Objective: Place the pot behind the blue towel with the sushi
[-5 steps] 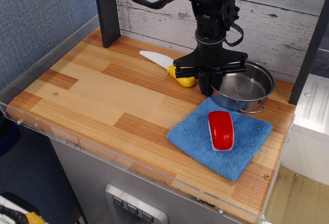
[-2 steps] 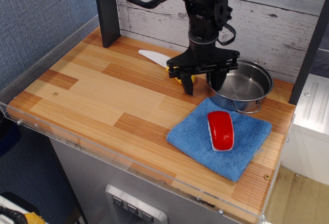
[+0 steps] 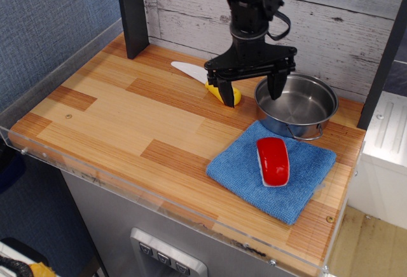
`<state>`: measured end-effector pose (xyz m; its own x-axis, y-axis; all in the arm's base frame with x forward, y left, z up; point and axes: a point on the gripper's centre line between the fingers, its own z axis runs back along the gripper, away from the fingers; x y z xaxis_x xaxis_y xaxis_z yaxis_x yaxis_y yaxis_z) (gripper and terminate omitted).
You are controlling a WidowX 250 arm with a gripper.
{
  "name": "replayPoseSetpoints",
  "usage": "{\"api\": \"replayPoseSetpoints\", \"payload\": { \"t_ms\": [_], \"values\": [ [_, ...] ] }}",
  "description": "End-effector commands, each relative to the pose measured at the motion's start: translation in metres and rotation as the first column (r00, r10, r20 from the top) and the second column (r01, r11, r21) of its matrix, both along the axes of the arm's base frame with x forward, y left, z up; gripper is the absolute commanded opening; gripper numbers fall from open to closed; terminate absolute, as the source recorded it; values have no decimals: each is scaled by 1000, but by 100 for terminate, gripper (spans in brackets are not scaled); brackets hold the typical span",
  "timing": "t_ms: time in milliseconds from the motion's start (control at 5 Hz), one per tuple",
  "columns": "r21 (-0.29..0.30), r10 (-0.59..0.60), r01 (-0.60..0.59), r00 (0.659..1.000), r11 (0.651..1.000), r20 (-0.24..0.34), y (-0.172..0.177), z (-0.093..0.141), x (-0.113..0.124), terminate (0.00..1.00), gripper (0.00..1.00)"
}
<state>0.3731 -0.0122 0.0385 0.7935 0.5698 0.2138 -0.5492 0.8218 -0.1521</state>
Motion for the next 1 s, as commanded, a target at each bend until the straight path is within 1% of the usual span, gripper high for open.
{"api": "replayPoseSetpoints", "payload": {
  "t_ms": [0, 200, 600, 800],
  "values": [
    [-56, -46, 56, 986, 997, 163, -1, 74, -13, 0, 100],
    [-45, -36, 46, 981, 998, 193, 0, 96, -23, 0, 100],
    [-45, -36, 46, 981, 998, 193, 0, 96, -23, 0, 100],
    [-45, -36, 46, 981, 998, 193, 0, 96, -23, 100, 100]
  ]
}}
